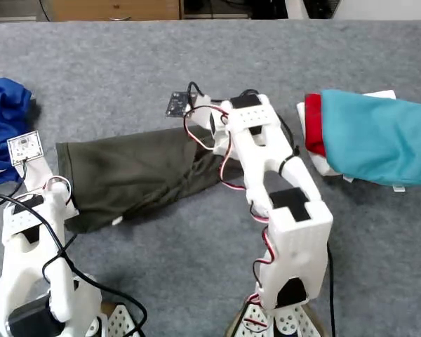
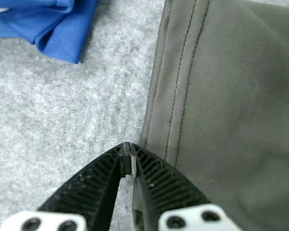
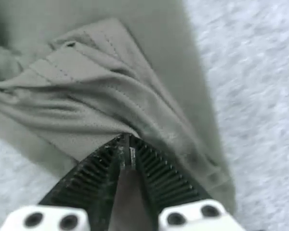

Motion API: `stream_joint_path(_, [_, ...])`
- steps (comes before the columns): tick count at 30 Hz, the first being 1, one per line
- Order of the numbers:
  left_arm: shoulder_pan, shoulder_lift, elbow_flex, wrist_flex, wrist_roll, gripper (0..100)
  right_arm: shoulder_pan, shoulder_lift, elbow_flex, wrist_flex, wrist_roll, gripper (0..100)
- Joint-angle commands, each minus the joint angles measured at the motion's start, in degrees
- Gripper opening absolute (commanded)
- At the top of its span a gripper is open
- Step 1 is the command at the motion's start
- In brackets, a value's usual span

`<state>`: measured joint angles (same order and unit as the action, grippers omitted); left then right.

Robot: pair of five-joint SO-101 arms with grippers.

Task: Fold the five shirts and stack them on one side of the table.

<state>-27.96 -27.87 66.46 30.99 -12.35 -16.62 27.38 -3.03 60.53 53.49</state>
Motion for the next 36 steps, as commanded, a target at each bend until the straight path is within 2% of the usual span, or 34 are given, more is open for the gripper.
stream_joint_path(1, [-0.4, 0.0, -2.0, -0.6, 0.4, 2, 1.4, 1.4, -6.6, -1.2, -1.0, 0.2])
stream_joint_path(3, [-0.4, 0.0, -2.0, -0.6, 0.4, 2, 1.3, 1.5, -9.3, 2.3, -1.0, 0.2])
stream_joint_path(6, [-0.4, 0.0, -2.0, -0.6, 0.4, 2, 1.1, 0.0, -15.1, 14.7, -0.6, 0.2])
stream_joint_path(9, [-0.4, 0.0, -2.0, -0.6, 0.4, 2, 1.4, -2.2, -19.0, 26.5, 4.2, 0.2])
stream_joint_path(11, [-0.4, 0.0, -2.0, -0.6, 0.4, 2, 2.1, -2.9, -18.9, 29.9, 5.9, 0.2])
stream_joint_path(22, [-0.4, 0.0, -2.0, -0.6, 0.4, 2, 5.1, 4.3, 0.5, 13.5, 5.9, 0.2])
stream_joint_path(36, [-0.5, 0.0, -1.9, -0.6, 0.4, 2, 7.4, -10.3, 12.3, 21.4, 9.5, 0.2])
